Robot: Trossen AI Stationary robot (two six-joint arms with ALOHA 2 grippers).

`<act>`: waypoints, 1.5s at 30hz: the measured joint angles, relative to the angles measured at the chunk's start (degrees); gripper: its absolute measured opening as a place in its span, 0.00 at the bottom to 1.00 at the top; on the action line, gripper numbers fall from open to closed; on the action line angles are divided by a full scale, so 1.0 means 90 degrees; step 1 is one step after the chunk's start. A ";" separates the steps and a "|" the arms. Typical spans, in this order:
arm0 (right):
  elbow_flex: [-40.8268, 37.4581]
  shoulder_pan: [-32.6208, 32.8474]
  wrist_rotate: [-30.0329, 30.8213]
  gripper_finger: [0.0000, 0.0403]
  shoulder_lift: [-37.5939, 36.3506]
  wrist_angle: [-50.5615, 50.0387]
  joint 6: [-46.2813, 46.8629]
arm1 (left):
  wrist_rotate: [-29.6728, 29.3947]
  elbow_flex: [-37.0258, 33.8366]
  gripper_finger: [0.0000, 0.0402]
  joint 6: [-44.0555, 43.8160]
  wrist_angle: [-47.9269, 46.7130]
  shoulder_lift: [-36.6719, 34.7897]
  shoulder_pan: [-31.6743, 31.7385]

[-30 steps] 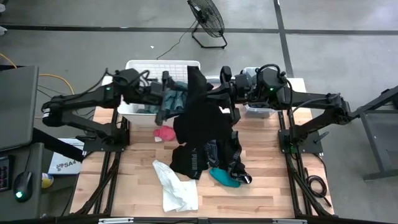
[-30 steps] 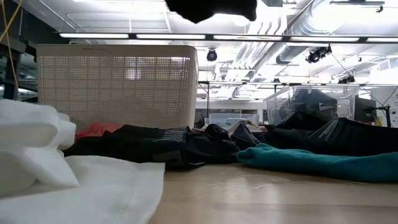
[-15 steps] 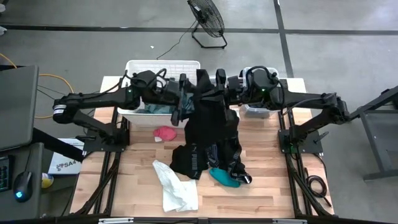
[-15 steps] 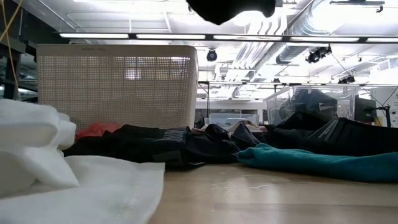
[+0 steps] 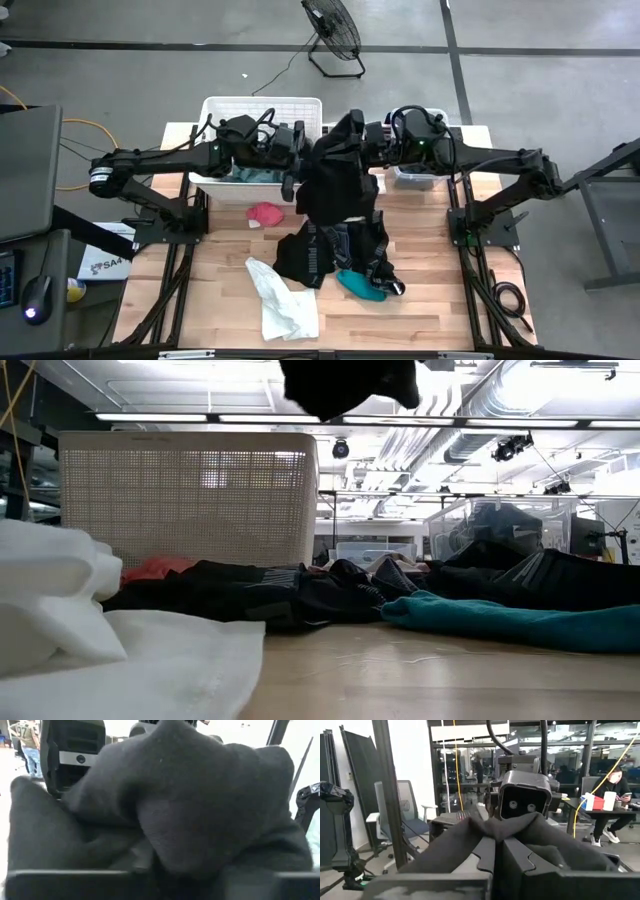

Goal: Pick & Place Cloths
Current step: Put the black shirt into the white bin

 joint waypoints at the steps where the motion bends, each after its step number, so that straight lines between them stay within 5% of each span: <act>1: -0.0002 0.0000 -0.0007 0.01 0.0000 -0.0005 0.0000 | 0.0005 0.0000 0.11 0.0000 0.0002 0.0000 0.0000; 10: 0.0000 0.0012 0.0332 0.07 -0.0056 -0.0062 0.0172 | -0.0018 0.0000 0.08 0.0007 0.0011 -0.0032 0.0002; 19: -0.0012 0.0010 0.0465 0.45 -0.0575 -0.0301 0.0870 | -0.0325 0.0017 0.08 0.0247 -0.0096 -0.0212 0.0010; 27: -0.0005 0.0012 0.1397 0.77 -0.1419 -0.0952 0.0532 | -0.2946 0.0010 0.08 0.0993 -0.1201 -0.0793 0.0010; 37: -0.0002 0.0010 0.2296 0.81 -0.2014 -0.2059 0.0553 | -0.6452 0.0010 0.08 0.0965 -0.3281 -0.1396 0.0012; 40: -0.0002 0.0010 0.2328 0.80 -0.2018 -0.2172 0.0558 | -0.6829 0.0006 0.08 0.0659 -0.3953 -0.1373 0.0139; 45: -0.0005 0.0010 0.2327 0.80 -0.1985 -0.2387 0.0578 | -0.6372 0.0005 0.08 -0.0151 -0.4705 -0.1120 0.0651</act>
